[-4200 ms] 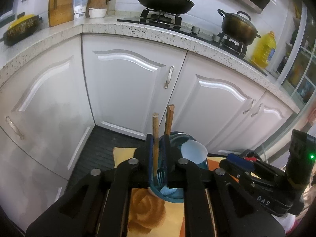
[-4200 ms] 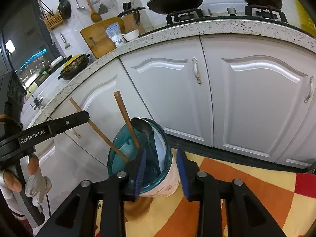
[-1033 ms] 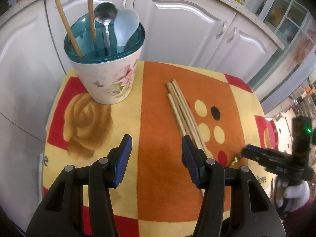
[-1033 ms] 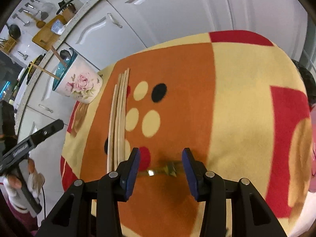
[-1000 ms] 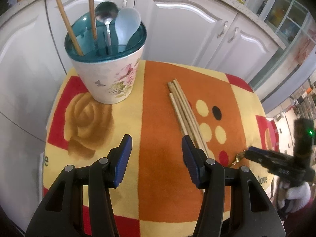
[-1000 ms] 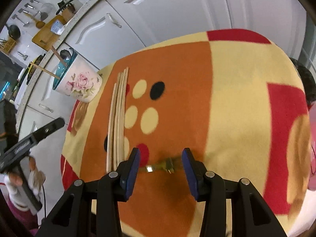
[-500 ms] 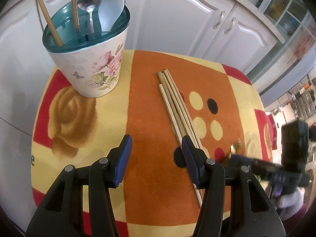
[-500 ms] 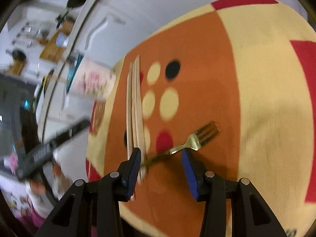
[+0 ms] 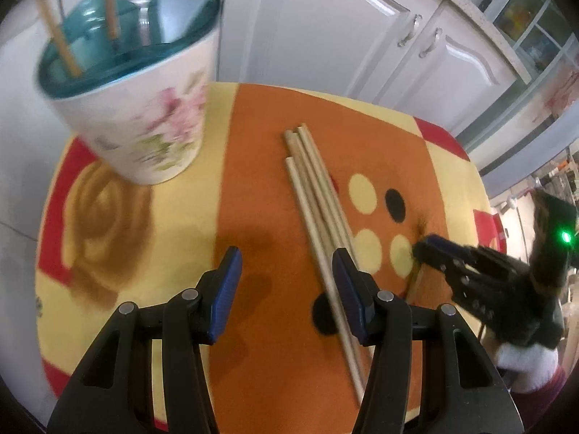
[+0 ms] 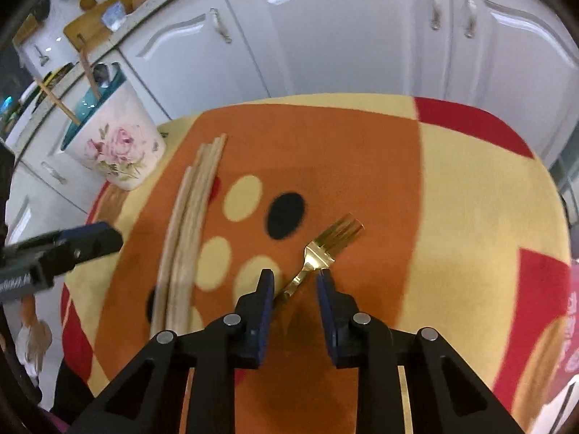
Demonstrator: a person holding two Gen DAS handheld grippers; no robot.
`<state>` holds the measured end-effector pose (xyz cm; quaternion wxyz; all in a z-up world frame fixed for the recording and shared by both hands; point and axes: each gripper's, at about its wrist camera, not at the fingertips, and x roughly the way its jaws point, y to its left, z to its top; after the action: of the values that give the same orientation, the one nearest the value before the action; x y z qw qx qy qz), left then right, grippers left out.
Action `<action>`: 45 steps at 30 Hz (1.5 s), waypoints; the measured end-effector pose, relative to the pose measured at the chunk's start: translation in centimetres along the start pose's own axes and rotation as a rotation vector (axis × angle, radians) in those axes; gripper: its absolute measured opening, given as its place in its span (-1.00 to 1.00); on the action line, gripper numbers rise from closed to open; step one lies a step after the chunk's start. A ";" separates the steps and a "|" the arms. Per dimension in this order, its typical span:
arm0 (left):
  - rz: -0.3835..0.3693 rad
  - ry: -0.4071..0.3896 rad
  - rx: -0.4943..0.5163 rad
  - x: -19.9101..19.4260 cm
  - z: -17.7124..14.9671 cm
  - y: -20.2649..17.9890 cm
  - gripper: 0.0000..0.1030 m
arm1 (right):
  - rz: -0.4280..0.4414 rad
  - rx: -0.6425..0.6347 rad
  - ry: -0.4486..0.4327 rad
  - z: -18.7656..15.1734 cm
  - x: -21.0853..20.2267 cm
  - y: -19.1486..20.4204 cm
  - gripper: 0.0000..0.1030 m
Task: Organize utensils
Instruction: 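Grasp a chopstick with the left tool while the right tool grasps the gold fork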
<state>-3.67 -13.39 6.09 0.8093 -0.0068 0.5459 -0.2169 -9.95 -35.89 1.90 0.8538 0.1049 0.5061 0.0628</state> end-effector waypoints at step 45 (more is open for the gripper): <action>0.025 0.065 0.120 4.1 0.9 -1.1 -0.78 | 0.052 0.201 0.003 -1.8 -2.1 -3.6 -0.35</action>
<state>-1.96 -16.03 3.08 0.7929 0.0555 0.5578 -0.2390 -12.53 -39.62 1.99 0.8362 0.2031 0.5083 0.0343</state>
